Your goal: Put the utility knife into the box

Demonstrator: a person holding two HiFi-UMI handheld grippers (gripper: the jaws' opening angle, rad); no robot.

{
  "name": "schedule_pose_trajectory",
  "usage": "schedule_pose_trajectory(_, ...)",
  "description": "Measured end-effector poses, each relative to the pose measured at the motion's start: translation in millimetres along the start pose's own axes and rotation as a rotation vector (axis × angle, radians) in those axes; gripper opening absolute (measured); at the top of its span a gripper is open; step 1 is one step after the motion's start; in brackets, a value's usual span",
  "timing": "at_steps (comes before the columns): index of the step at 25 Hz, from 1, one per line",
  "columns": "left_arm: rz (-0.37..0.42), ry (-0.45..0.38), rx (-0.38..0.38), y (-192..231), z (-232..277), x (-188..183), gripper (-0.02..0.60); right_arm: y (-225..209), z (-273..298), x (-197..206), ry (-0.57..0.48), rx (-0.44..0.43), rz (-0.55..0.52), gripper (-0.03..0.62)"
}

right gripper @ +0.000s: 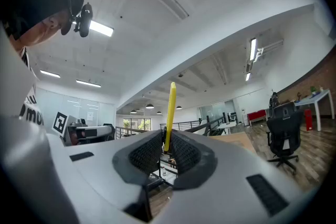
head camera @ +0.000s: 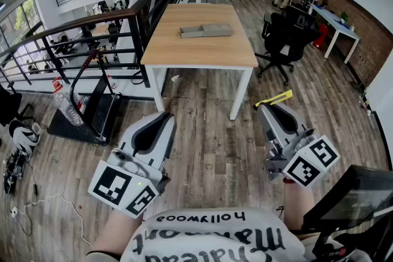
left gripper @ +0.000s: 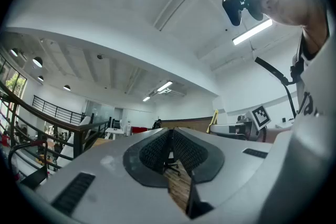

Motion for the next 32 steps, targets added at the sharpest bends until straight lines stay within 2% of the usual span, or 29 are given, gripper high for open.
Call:
schedule_pose_trajectory(12,-0.014,0.000,-0.004,4.9,2.6,7.6,0.029,-3.5,4.6,3.5,0.002,0.004,-0.003,0.054)
schedule_pose_trajectory(17,-0.025,0.004,-0.007,4.8,6.6,6.3,0.029,-6.1,3.7,-2.3,-0.030,-0.006,0.015,0.054)
schedule_pose_trajectory(28,-0.023,0.009,-0.048,-0.4,34.4,23.5,0.029,-40.9,16.7,2.7,0.025,-0.030,0.001,0.054)
schedule_pose_trajectory(32,-0.030,0.041,-0.052,3.2,46.4,37.7,0.029,-56.8,29.2,6.6,0.041,-0.028,0.001,0.054)
Point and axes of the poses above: the fingertips, and each gripper's own axes: z forward along the fingers, y to its left, x out of its underside, the point moved 7 cm from there along -z, backward along the fingers, and after that the axes turned 14 degrees about z, right-handed, at the moved point
